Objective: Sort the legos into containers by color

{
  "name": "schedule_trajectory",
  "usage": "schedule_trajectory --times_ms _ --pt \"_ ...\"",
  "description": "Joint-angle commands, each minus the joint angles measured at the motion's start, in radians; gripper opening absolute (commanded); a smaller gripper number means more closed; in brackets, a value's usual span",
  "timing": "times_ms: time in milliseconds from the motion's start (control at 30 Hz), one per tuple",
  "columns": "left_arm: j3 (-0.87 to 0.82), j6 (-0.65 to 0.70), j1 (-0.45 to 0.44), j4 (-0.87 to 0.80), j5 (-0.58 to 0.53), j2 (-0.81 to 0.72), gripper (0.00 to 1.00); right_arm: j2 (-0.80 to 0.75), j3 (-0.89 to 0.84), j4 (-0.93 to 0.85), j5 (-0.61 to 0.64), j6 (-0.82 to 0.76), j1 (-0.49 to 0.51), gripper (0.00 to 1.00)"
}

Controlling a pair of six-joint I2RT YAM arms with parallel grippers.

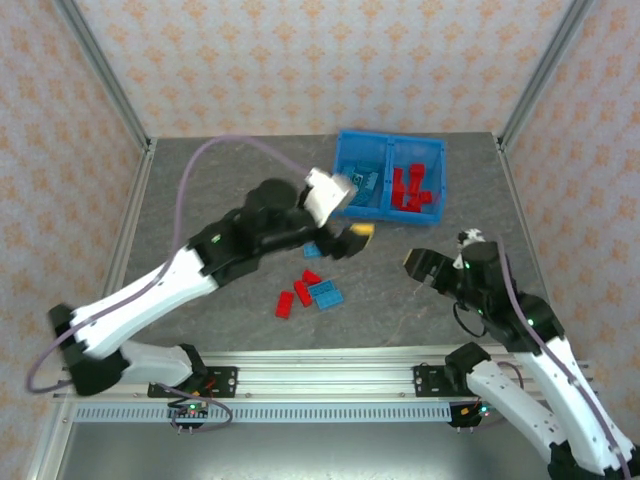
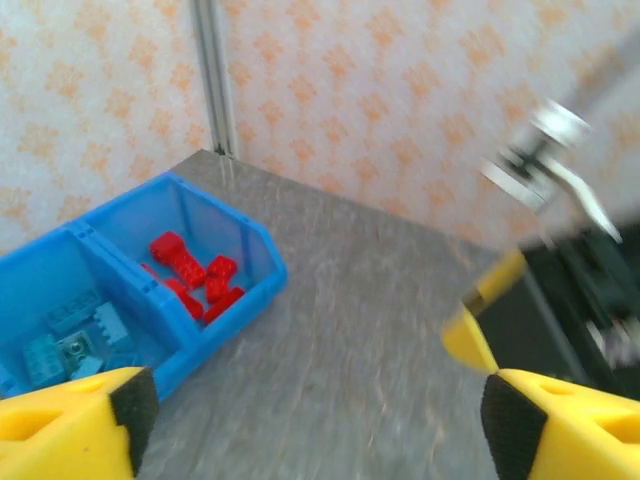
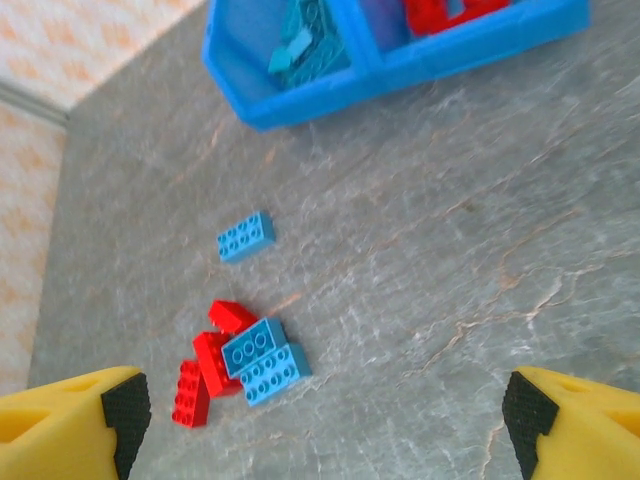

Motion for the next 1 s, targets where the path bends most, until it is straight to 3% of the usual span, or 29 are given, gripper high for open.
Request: schedule_trajectory --times_ms 0,100,267,433,667,967 --pt "-0.156 0.178 -0.009 -0.172 0.014 -0.166 0.95 0.108 0.026 0.113 -0.181 -0.054 0.008 0.92" --pt "-0.250 0.230 -0.009 -0.250 -0.068 -0.342 1.00 0.250 0.051 0.187 -0.221 -0.025 0.025 0.92" --pt "-0.416 0.358 -0.009 -0.331 -0.119 -0.556 1.00 0.552 0.193 0.238 -0.086 -0.034 0.149 0.92" --pt "-0.583 0.461 -0.005 -0.263 -0.189 -0.699 1.00 0.841 0.326 0.277 0.046 -0.091 0.221 0.93" --pt "-0.612 0.419 0.029 -0.233 -0.169 -0.746 1.00 1.193 0.541 0.237 0.133 -0.164 0.275 0.94" --pt "-0.650 0.489 0.043 -0.231 -0.075 -0.728 1.00 1.413 0.691 0.227 0.085 -0.165 0.288 0.94"
